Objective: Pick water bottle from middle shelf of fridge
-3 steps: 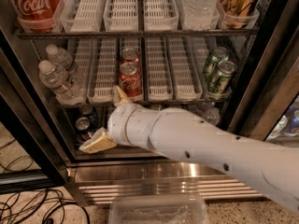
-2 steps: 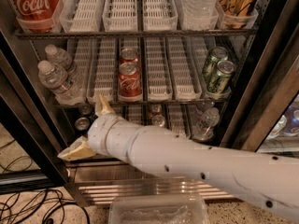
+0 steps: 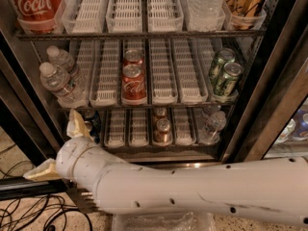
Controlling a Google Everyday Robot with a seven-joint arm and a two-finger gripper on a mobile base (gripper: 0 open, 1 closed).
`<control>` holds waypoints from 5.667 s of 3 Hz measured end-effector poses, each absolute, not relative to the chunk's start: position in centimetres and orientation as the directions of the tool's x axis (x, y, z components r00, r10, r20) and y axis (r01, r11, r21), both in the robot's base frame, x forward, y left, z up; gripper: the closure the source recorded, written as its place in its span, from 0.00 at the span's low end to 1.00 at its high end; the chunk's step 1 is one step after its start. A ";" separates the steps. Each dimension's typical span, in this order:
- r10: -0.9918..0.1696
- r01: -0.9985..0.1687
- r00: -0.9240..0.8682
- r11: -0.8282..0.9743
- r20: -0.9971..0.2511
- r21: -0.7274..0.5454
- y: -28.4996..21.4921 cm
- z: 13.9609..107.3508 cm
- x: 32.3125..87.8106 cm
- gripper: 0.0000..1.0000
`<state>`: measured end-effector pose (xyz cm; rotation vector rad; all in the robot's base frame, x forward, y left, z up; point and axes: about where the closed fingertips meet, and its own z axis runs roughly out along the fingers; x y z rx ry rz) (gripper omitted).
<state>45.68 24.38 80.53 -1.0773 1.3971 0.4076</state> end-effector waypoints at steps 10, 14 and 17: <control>-0.140 -0.273 0.291 0.936 -0.946 -0.223 18.1 85.9 56.1 0.16; -0.096 -0.286 0.279 0.942 -0.956 -0.178 20.0 85.4 56.2 0.31; -0.083 -0.344 0.274 0.922 -0.958 -0.178 22.4 84.9 57.0 0.33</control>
Offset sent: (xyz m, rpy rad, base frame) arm 0.0807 -0.0938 0.0665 0.1677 -0.2693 -0.6220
